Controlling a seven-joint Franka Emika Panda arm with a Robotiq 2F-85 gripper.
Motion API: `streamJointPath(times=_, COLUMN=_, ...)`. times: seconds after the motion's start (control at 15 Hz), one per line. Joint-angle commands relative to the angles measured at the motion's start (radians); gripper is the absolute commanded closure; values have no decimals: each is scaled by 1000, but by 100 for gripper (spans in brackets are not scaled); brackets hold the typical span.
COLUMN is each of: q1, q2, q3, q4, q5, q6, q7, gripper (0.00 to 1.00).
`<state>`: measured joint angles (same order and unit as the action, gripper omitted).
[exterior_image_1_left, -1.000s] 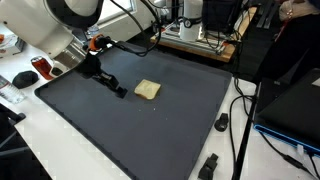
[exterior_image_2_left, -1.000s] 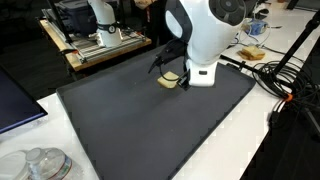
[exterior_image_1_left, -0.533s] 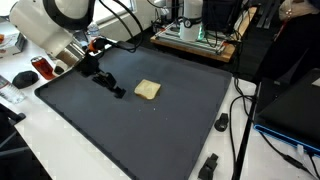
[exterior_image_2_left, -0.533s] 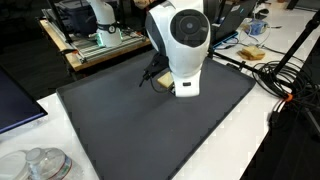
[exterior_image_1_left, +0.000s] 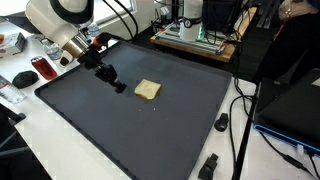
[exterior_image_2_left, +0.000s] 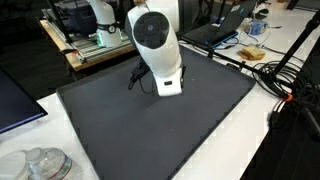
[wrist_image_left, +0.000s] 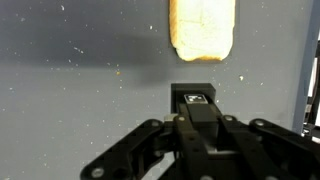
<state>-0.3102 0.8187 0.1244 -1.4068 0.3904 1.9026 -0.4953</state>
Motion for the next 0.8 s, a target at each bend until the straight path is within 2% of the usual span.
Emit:
streamJointPath(times=0.0, q1=-44, q2=-113, q3=24, q4=-197, q5=78, q6=95, q7=-109, gripper=94)
streamJointPath(times=0.4, q1=-84, q2=-241, q3=24, q4=-412, q5=233, q6=224, q7=-272, gripper=94)
streamJointPath(times=0.73, q1=-62, q2=-347, q3=-8, q4=-576, q5=354, q6=326, q7=-372, gripper=94)
